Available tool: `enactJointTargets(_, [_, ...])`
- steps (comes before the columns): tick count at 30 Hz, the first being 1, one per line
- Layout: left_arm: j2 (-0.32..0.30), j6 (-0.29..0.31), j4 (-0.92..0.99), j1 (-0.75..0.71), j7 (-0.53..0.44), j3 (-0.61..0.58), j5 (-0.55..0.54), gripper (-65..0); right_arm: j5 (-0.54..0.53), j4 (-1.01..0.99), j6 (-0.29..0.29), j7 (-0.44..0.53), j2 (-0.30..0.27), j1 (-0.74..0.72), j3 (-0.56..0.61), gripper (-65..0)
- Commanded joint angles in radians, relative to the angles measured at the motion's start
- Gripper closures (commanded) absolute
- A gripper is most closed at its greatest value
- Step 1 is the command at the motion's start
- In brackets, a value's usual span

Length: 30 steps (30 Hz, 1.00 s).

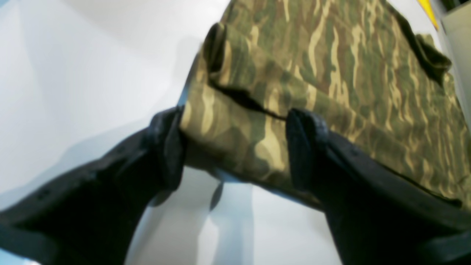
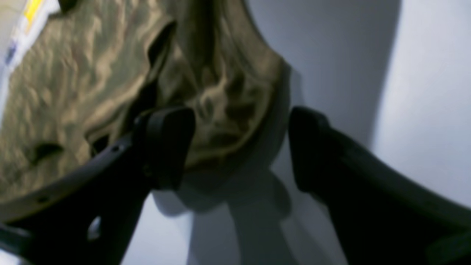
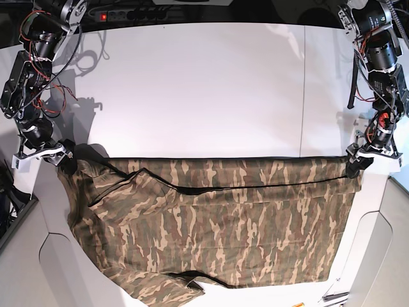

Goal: Fold the T-shirt properly
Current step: 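Lift the hem with both grippers and fold it over toward the collar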

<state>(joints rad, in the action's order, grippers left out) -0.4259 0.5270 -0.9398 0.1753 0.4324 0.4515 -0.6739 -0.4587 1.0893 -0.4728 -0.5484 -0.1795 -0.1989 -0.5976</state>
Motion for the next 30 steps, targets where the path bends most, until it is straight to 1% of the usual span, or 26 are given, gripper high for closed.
enactJointTargets(1, [-0.01,-0.01,-0.007,0.019,0.013,-0.01,0.007,-43.9,0.006,-0.014,0.005,-0.012,-0.003,-0.023,0.0,-43.0])
enactJointTargets(5, [0.0,-0.015,-0.007,0.036,0.013,-0.055,0.011,-43.3,0.005,-0.072,-0.016,0.0,0.007,-0.057,0.003,-42.8])
enactJointTargets(6, [0.0,-0.015,-0.007,0.039,0.013,-0.063,0.015,-42.1,0.005,-0.072,-0.031,0.0,0.012,-0.064,0.003,-42.2])
enactJointTargets(7, [0.0,-0.016,-0.007,0.043,0.013,-0.07,0.02,-39.0,0.002,-0.072,-0.045,-0.002,0.016,-0.072,0.005,-39.4])
enactJointTargets(8, [0.0,-0.015,-0.007,0.048,0.013,-0.074,0.024,-34.1,0.003,-0.072,-0.053,-0.002,0.02,-0.079,0.005,-34.7])
enactJointTargets(9, [0.0,-0.015,-0.007,0.053,0.013,-0.074,0.029,-27.6,0.003,-0.072,-0.057,-0.002,0.025,-0.089,0.004,-27.9])
enactJointTargets(11, [-0.001,-0.014,-0.007,0.063,0.013,-0.073,0.04,-14.3,0.002,-0.072,-0.06,-0.002,0.032,-0.101,0.005,-11.9])
enactJointTargets(12, [-0.001,-0.014,-0.007,0.071,0.013,-0.073,0.043,-9.5,0.003,-0.072,-0.065,-0.002,0.033,-0.107,0.004,-4.5])
enactJointTargets(13, [-0.002,-0.011,-0.007,0.077,0.013,-0.073,0.043,-5.6,0.003,-0.072,-0.076,-0.002,0.033,-0.112,0.004,0.0])
enactJointTargets(15, [-0.006,0.04,-0.007,0.087,0.013,-0.073,0.043,-0.4,0.003,-0.07,-0.093,-0.018,0.033,-0.126,0.004,0.0])
enactJointTargets(16, [-0.008,0.065,-0.008,0.092,0.013,-0.073,0.043,0.0,0.002,-0.07,-0.093,-0.039,0.031,-0.133,0.004,0.0])
enactJointTargets(18, [-0.01,0.096,-0.014,0.093,0.015,-0.073,0.043,0.0,0.002,-0.066,-0.092,-0.084,0.03,-0.145,0.004,0.0])
enactJointTargets(19, [-0.01,0.098,-0.023,0.093,0.024,-0.072,0.043,0.0,0.002,-0.056,-0.092,-0.101,0.03,-0.146,0.004,0.0])
enactJointTargets(23, [-0.01,0.098,-0.075,0.084,0.127,-0.039,0.03,0.0,-0.003,0.019,-0.092,-0.171,0.027,-0.124,0.004,0.0])
enactJointTargets(27, [-0.01,0.103,-0.166,0.037,0.2,0.042,-0.042,0.0,-0.057,0.119,-0.093,-0.206,0.018,-0.07,0.004,0.0])
enactJointTargets(30, [-0.01,0.148,-0.249,-0.033,0.224,0.086,-0.079,0.0,-0.09,0.189,-0.093,-0.228,0.007,-0.016,0.004,0.0])
